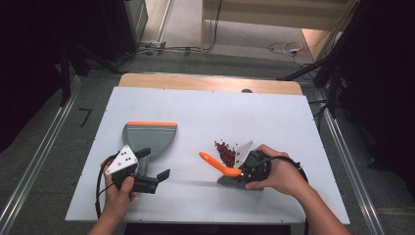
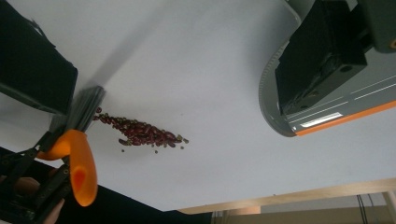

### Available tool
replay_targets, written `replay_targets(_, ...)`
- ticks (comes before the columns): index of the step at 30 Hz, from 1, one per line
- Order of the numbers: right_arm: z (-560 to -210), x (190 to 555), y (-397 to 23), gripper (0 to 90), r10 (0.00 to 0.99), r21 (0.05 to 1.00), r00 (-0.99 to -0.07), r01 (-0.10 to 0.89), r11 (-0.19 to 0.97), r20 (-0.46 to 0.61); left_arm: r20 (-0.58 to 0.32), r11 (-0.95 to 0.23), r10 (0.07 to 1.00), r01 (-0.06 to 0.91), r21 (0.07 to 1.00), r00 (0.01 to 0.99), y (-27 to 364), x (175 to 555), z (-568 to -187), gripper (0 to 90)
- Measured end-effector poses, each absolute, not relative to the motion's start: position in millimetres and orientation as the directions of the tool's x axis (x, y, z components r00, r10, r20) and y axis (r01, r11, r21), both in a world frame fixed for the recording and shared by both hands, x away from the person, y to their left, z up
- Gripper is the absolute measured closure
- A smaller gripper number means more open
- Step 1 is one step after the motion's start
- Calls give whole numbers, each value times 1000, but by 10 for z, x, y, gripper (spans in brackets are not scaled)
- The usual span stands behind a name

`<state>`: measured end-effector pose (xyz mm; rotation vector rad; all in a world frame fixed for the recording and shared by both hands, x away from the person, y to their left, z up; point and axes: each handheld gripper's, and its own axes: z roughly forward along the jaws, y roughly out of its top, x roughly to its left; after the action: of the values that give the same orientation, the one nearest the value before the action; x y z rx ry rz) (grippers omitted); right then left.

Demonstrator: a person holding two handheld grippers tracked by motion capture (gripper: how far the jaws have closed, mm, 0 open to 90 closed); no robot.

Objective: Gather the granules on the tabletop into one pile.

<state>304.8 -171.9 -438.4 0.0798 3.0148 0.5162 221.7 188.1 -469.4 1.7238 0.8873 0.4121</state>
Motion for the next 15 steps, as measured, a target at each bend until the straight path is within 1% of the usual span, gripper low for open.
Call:
replay_targets(5,-4411,3197,-1722,671,66,346,-996,39,938,-66,-159,-117,736,355,927,658,1886,2219,-4693,0)
replay_targets(11,-4407,3366,-1687,671,71,357,-991,27,934,-113,-158,-120,736,356,927,659,1879,2219,-4694,0)
replay_targets(12,-4408,3392,-1679,671,72,352,-992,33,936,-99,-157,-120,736,355,927,659,1878,2219,-4694,0)
replay_targets(15,-4414,3470,-1655,671,59,358,-992,16,933,-111,-156,-121,736,356,927,659,1878,2220,-4695,0)
